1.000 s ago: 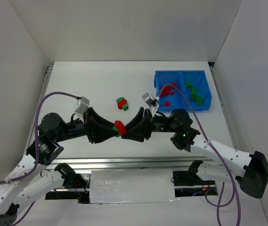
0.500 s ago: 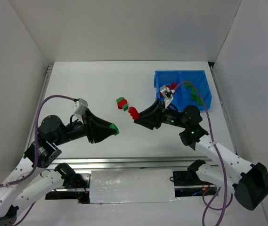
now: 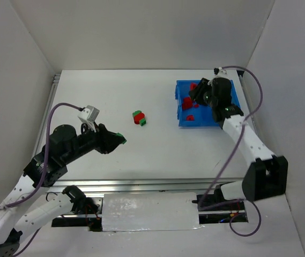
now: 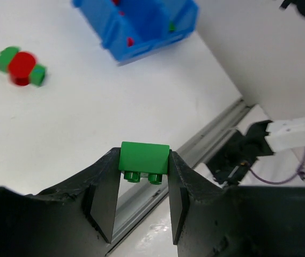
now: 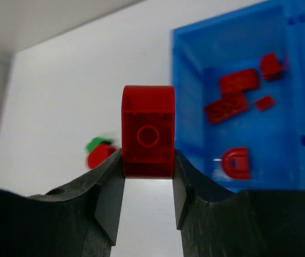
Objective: Sort the legos into containers by color
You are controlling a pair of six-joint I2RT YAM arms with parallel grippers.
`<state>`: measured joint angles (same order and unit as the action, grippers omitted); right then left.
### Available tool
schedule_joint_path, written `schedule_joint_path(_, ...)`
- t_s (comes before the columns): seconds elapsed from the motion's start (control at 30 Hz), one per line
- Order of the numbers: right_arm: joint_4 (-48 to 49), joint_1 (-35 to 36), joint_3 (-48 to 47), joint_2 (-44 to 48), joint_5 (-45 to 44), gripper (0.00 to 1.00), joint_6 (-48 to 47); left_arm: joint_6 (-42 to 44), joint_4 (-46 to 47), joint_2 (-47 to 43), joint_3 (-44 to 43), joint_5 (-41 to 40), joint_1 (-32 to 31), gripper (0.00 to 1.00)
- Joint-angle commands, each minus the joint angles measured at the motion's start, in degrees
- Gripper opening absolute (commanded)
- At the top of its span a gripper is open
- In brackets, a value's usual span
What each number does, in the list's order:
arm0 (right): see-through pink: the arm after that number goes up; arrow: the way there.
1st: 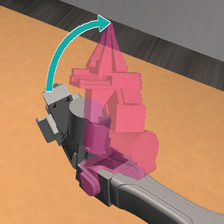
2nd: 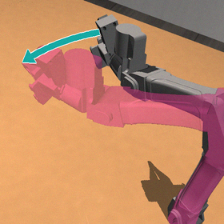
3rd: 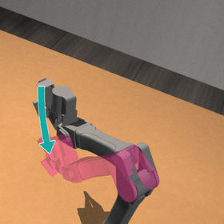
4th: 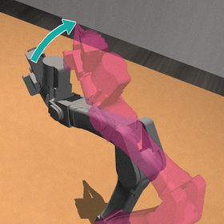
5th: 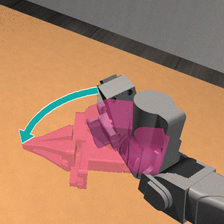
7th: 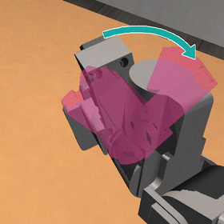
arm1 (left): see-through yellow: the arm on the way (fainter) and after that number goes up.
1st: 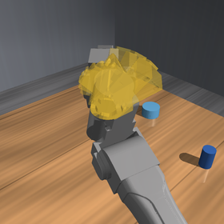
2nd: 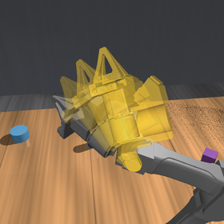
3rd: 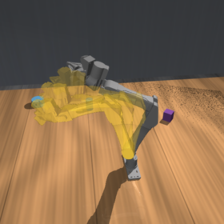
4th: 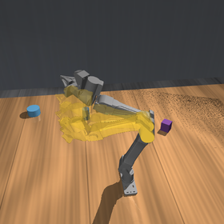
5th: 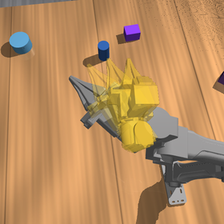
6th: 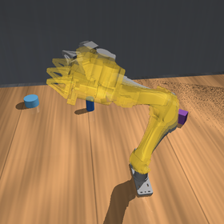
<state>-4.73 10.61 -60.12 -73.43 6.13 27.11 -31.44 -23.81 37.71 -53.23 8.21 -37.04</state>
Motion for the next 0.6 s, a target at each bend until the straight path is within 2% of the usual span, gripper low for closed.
schedule_joint_path(0.0, -12.6, -1.4, -8.7, -11.5, -12.8, 0.11, -3.0, 0.6, -5.5, 1.0, -1.8, -9.5, -0.1, 0.0)
schedule_joint_path(0.03, -12.9, -1.7, -10.4, -13.6, -13.0, 0.13, -2.9, 0.6, -4.9, 0.5, -1.1, -9.0, -0.1, 0.0)
schedule_joint_path(0.1, -14.1, -2.4, -14.8, -20.0, -11.1, 0.27, -3.2, 0.4, -3.3, 0.1, -0.5, -8.7, 0.0, 0.0)
schedule_joint_path(0.13, -14.9, -2.8, -16.5, -21.7, -10.3, 0.4, -3.5, 0.4, -2.6, -0.1, 0.1, -7.0, -0.1, 0.0)
schedule_joint_path(0.17, -15.5, -2.9, -19.2, -24.2, -9.5, 0.57, -3.7, 0.5, -2.1, -0.1, 0.3, -6.2, 0.0, 0.0)
schedule_joint_path(0.23, -16.7, -2.8, -20.6, -24.8, -8.1, 0.65, -4.0, 0.7, -1.1, 0.3, 0.5, -5.1, -0.1, 0.0)
schedule_joint_path(0.27, -16.5, -2.9, -20.4, -23.7, -7.3, 0.89, -4.1, 0.4, -1.0, 0.4, 0.5, -5.1, 0.0, 0.0)
schedule_joint_path(0.43, -13.2, -2.4, -13.0, -14.5, 0.2, 0.96, -3.2, -1.2, 1.4, 1.3, 0.8, -4.7, 0.0, 0.0)
schedule_joint_path(0.5, -7.8, -1.2, -7.6, -6.0, 5.7, 0.96, -3.5, -3.3, 2.4, 2.3, 0.8, -3.7, 0.1, 0.0)
schedule_joint_path(0.53, -4.3, -0.3, -0.3, -2.6, 13.6, 0.96, -4.3, -4.2, 2.9, 2.7, 0.5, -3.6, 0.1, 0.0)
schedule_joint_path(0.57, 3.2, 3.3, 3.5, 4.7, 17.7, 0.96, -6.4, -6.8, 2.9, 3.4, 0.2, -3.5, 0.1, 0.0)
